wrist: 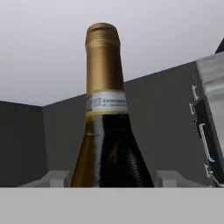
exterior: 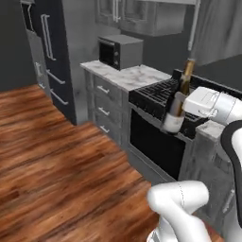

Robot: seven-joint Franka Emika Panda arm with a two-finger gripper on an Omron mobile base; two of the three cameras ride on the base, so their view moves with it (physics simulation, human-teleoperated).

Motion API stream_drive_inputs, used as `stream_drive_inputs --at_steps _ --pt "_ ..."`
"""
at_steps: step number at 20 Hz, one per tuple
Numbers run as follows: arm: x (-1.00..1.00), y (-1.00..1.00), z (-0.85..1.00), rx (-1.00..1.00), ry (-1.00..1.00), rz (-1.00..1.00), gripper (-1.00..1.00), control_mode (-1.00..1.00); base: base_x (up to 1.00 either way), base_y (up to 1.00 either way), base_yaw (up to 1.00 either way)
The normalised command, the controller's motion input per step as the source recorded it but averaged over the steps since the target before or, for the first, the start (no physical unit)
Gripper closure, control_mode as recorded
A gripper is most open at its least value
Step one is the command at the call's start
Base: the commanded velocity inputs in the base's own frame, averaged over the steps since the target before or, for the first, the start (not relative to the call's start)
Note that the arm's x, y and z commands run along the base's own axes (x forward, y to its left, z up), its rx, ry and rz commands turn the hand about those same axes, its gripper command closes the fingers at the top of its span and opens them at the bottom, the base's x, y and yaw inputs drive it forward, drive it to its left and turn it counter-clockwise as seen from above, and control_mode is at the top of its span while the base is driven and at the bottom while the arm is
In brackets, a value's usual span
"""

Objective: Open the cabinet directly in front. Then move the wine and the mug to the dining counter with the candle on it.

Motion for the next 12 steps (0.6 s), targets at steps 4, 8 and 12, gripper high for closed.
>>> stream_drive_inputs --at_steps 4,8,12 --pt "0.0 0.0 0.0 0.0 0.0 0.0 1.0 1.0 0.0 0.0 1.0" --pt "0.0 0.0 0.0 0.0 0.0 0.0 1.0 1.0 0.0 0.0 1.0" --pt "0.0 0.0 0.0 0.0 0.0 0.0 1.0 1.0 0.0 0.0 1.0"
